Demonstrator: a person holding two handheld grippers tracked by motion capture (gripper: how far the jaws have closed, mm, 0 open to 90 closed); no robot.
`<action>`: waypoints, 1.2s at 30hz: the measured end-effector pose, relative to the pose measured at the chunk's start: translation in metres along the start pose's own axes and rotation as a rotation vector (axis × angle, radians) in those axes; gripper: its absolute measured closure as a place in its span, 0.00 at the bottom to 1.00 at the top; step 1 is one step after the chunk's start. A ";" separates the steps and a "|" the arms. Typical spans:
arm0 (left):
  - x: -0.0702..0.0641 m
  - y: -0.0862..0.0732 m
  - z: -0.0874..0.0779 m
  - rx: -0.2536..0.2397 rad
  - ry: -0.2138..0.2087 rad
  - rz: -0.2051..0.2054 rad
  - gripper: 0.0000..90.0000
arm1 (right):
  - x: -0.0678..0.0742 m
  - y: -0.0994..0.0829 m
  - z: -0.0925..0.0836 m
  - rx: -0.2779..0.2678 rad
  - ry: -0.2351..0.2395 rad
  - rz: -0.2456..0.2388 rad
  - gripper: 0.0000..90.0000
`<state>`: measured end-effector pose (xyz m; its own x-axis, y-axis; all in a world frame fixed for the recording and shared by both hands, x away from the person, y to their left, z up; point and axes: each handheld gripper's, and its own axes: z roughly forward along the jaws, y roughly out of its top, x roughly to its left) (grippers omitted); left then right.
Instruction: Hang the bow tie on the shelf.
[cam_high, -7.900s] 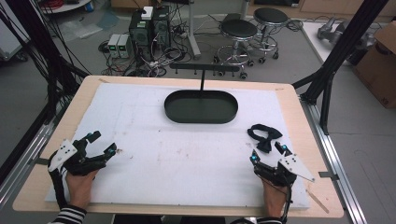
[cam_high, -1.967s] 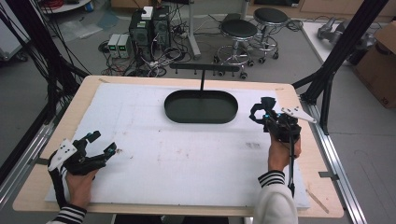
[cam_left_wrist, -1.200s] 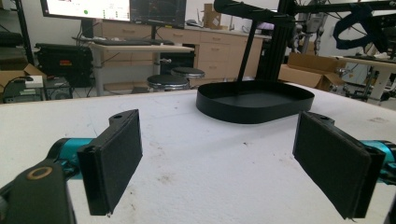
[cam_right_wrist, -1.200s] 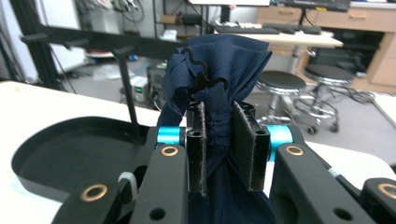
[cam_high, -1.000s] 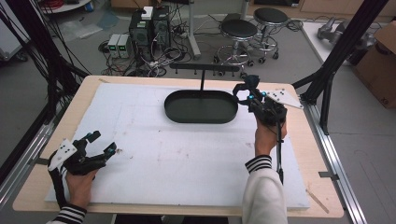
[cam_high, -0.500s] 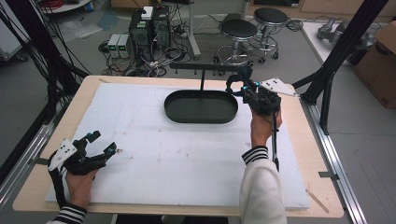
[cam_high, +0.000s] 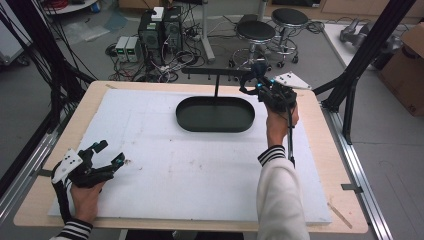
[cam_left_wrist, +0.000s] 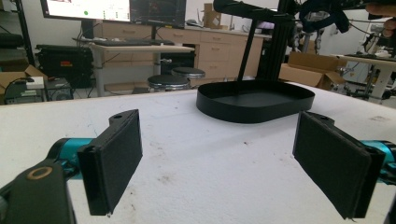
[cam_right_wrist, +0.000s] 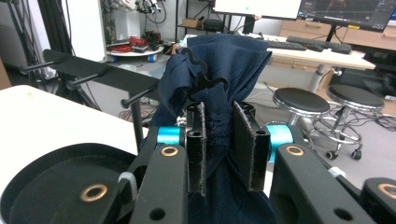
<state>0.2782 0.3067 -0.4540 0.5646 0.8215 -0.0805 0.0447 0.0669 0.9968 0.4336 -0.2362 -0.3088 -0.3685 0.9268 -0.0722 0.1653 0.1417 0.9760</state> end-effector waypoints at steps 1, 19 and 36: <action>0.000 0.000 0.000 0.002 0.000 0.000 0.18 | -0.002 0.000 0.002 0.004 0.005 0.007 0.84; -0.001 0.000 -0.001 -0.006 -0.002 0.008 0.18 | -0.010 -0.013 0.035 0.087 -0.048 -0.038 0.84; -0.001 0.000 -0.001 -0.010 -0.003 0.006 0.18 | -0.014 -0.024 0.043 0.149 -0.070 -0.008 0.82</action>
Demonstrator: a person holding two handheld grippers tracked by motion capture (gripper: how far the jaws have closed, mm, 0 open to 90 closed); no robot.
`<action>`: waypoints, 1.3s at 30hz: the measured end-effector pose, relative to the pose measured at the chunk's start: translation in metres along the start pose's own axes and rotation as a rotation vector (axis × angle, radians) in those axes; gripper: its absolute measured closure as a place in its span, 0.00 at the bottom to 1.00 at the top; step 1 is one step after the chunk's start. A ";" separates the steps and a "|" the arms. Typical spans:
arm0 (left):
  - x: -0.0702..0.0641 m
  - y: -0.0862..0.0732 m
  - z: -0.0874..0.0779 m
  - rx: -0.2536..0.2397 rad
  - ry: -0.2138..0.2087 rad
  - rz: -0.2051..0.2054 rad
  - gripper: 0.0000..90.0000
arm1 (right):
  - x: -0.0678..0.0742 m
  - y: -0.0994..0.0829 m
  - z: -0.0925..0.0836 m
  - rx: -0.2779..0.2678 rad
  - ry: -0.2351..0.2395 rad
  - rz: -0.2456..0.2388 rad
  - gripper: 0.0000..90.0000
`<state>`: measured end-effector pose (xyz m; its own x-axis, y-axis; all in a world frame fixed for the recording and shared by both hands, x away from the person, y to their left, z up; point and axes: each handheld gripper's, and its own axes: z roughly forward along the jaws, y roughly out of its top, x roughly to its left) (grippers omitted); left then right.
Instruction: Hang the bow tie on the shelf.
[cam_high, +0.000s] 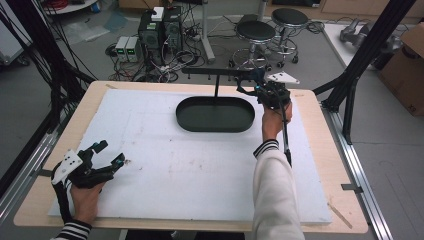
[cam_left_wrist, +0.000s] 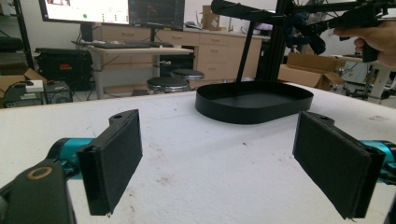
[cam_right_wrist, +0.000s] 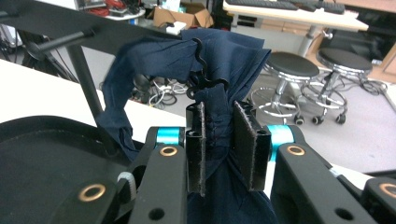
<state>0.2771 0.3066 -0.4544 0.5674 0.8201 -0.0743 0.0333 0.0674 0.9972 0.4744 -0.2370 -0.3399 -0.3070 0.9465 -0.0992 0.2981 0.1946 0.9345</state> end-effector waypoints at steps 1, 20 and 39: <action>0.000 0.000 0.000 0.000 -0.001 0.001 0.18 | 0.000 -0.001 0.000 0.002 -0.004 0.003 0.82; -0.001 0.000 0.000 0.002 -0.003 0.008 0.18 | 0.000 -0.008 -0.025 -0.009 0.126 0.041 0.55; -0.005 0.000 0.000 0.004 -0.025 0.064 0.18 | 0.027 -0.059 -0.157 -0.219 0.303 -0.062 0.13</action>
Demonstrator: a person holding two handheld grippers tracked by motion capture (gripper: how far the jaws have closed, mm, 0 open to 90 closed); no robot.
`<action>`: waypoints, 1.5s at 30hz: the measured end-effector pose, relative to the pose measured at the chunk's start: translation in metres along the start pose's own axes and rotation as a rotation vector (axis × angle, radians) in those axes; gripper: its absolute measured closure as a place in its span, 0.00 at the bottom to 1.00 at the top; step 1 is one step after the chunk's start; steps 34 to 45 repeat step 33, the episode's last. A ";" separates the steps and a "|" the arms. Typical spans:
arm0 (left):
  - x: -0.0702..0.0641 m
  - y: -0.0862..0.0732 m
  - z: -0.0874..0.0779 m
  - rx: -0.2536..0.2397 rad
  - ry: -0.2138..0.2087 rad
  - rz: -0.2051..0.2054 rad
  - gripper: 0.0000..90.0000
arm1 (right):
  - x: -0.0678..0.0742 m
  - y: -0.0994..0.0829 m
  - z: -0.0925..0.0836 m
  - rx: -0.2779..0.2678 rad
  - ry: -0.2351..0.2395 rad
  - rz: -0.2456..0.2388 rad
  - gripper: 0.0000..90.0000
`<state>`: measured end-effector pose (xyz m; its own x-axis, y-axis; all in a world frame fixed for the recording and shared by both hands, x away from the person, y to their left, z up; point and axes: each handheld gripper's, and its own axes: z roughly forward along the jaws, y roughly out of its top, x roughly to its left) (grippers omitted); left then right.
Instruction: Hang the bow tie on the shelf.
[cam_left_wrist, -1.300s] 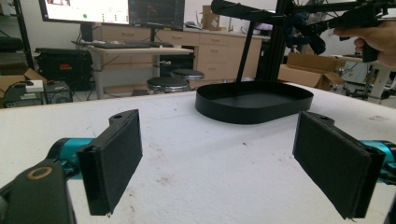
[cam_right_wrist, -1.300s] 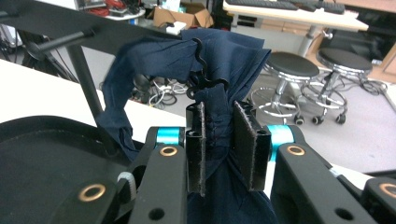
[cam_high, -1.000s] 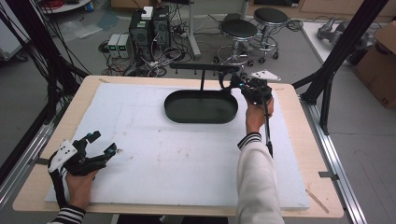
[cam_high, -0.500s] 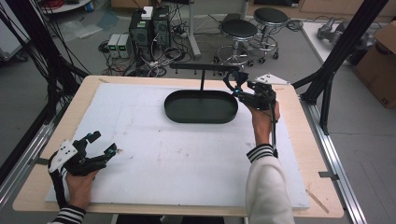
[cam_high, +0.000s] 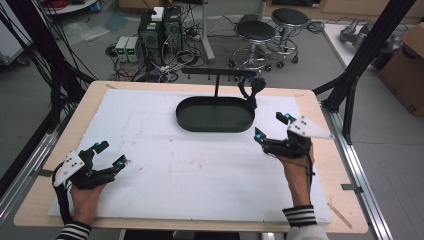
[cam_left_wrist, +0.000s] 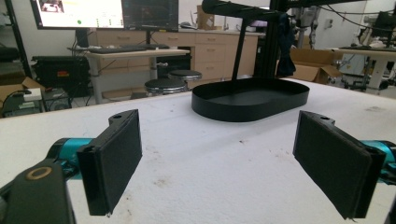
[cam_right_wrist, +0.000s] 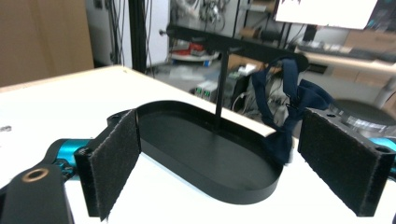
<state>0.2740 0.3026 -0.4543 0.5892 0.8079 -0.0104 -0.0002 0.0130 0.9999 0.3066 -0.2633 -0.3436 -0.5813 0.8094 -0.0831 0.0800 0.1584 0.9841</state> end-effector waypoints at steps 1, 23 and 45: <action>0.000 0.000 0.000 0.001 0.000 0.001 0.18 | 0.003 -0.004 -0.009 -0.022 -0.006 0.005 0.13; 0.000 0.000 0.001 0.007 -0.001 0.002 0.18 | 0.018 -0.106 -0.037 -0.123 -0.133 0.093 0.13; 0.001 0.000 0.001 0.005 0.002 -0.008 0.18 | 0.017 -0.115 -0.034 -0.088 -0.147 0.093 0.13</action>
